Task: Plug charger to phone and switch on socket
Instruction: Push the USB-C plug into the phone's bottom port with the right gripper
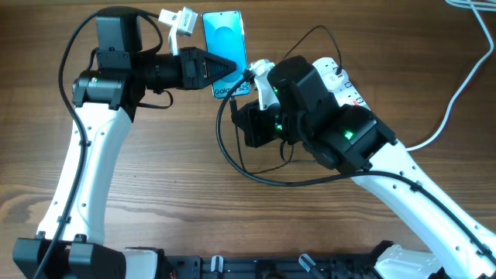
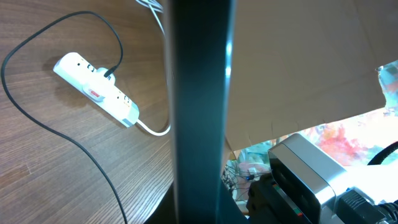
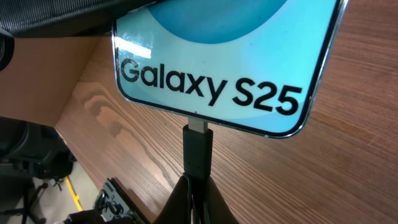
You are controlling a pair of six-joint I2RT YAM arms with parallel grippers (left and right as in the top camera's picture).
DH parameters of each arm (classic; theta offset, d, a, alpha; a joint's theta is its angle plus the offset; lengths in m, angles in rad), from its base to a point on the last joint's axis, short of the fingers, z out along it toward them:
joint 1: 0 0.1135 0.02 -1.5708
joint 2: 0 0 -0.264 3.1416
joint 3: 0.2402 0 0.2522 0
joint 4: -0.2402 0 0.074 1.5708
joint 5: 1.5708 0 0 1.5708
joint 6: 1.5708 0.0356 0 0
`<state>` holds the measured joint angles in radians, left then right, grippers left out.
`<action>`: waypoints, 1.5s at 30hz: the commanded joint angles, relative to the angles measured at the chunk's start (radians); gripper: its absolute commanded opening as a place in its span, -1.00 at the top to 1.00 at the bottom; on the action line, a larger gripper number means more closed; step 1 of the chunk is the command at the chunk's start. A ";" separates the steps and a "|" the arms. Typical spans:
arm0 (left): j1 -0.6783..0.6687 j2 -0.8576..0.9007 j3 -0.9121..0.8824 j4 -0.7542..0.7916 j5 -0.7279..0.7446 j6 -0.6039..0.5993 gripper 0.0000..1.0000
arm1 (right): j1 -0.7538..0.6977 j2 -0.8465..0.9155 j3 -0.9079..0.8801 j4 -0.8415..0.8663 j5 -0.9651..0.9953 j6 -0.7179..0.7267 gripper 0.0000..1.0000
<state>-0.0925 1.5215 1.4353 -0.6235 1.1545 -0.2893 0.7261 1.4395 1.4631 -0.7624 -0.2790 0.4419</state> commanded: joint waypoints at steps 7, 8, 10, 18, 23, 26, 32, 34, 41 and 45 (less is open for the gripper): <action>0.000 -0.001 0.005 0.006 0.054 0.024 0.92 | -0.001 -0.015 0.012 0.021 0.040 0.003 0.91; 0.000 -0.001 0.005 0.006 0.054 0.024 0.92 | -0.001 -0.015 0.012 0.022 0.040 0.003 0.91; 0.000 -0.001 0.005 0.006 0.054 0.024 0.92 | -0.001 -0.017 0.012 0.025 0.049 0.005 0.91; 0.000 -0.001 0.005 0.003 0.061 0.024 0.92 | -0.026 -0.018 0.012 0.030 0.054 0.033 0.91; 0.000 -0.001 0.005 0.002 0.061 0.024 0.92 | -0.025 -0.018 0.012 0.045 0.042 0.033 0.91; 0.000 -0.001 0.005 -0.011 0.061 0.025 0.92 | -0.025 -0.018 0.012 0.060 0.043 0.032 0.91; 0.000 -0.001 0.005 -0.031 0.061 0.025 0.92 | -0.035 -0.018 0.012 0.109 0.055 -0.020 0.91; 0.000 -0.001 0.005 -0.039 0.061 0.025 0.92 | -0.035 -0.018 0.012 0.141 0.060 -0.054 0.91; 0.000 -0.001 0.005 -0.065 0.060 0.052 0.92 | -0.035 -0.018 0.012 0.182 0.177 -0.129 0.88; 0.000 -0.001 0.005 -0.096 0.061 0.077 0.92 | -0.035 -0.018 0.012 0.201 0.182 -0.127 0.87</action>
<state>-0.0696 1.5215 1.4544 -0.6655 1.1278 -0.2592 0.7242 1.4399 1.4414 -0.6609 -0.2527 0.3443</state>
